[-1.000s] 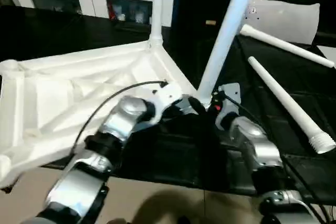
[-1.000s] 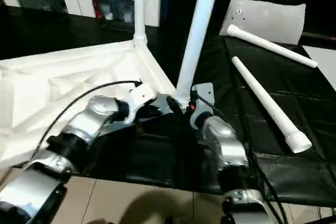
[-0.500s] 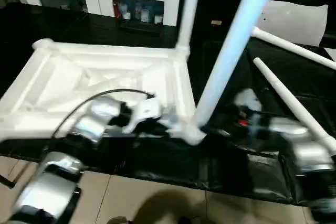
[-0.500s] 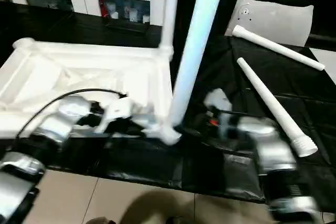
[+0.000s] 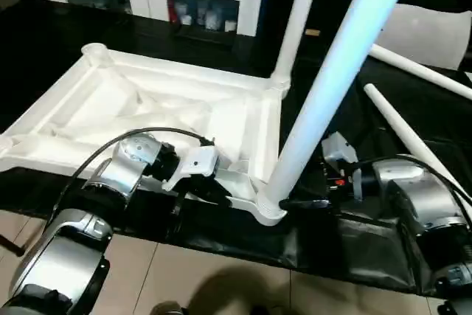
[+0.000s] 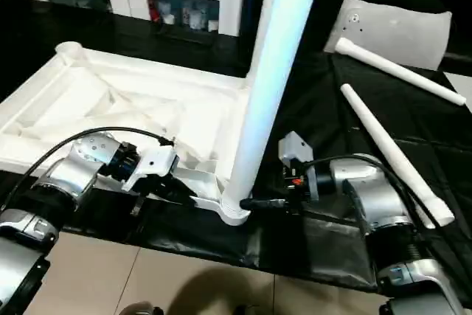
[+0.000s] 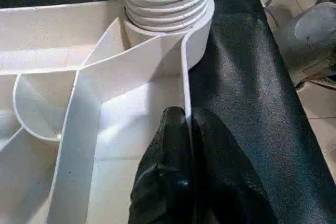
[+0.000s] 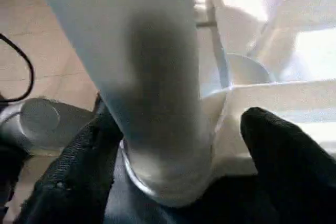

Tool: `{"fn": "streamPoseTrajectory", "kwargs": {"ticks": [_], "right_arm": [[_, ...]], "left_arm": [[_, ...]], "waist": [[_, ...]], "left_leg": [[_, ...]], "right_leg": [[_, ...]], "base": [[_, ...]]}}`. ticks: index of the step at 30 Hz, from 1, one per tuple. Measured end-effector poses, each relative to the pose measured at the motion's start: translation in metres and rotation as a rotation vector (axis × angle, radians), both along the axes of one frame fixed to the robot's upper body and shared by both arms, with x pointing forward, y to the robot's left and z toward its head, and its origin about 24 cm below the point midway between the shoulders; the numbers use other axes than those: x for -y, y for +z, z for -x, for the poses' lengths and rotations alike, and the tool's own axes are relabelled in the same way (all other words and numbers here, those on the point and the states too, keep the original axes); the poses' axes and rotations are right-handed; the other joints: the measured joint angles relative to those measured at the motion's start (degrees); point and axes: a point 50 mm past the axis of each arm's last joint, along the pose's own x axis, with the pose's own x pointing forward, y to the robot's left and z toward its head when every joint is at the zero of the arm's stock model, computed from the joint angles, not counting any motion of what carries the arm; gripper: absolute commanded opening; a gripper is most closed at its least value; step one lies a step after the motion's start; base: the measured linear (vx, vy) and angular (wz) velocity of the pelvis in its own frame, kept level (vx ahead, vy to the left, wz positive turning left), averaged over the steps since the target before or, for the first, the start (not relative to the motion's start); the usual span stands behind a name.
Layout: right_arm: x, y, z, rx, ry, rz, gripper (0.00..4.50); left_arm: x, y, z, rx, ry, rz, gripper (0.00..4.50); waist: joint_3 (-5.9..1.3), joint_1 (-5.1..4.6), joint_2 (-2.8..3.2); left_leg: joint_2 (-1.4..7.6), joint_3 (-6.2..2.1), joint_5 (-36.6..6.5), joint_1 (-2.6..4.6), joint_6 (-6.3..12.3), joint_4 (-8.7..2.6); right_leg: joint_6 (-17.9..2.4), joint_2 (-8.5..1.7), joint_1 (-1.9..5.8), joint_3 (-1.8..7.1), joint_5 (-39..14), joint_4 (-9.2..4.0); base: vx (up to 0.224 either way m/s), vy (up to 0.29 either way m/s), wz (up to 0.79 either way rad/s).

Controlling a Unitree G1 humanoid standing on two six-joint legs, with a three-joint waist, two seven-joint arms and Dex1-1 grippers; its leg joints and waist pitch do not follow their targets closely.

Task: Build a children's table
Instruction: Rotate leg to tighten

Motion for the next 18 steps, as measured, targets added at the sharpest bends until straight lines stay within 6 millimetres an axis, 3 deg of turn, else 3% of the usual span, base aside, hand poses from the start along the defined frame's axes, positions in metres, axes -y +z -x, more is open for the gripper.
{"fn": "streamPoseTrajectory", "kwargs": {"ticks": [18], "right_arm": [[-0.0054, -0.0028, 0.0015, -0.004, 0.033, -0.021, 2.20]], "left_arm": [[0.0017, -0.0011, -0.0015, 0.002, -0.007, 0.001, 0.00]], "waist": [[-0.01, 0.25, -0.03]], "left_leg": [[0.00, 0.01, 0.0, 0.02, -0.01, 0.06]], "right_leg": [[0.0, -0.01, 0.06, 0.00, 0.0, 0.04]], "base": [[0.000, 0.000, 0.00]]}}
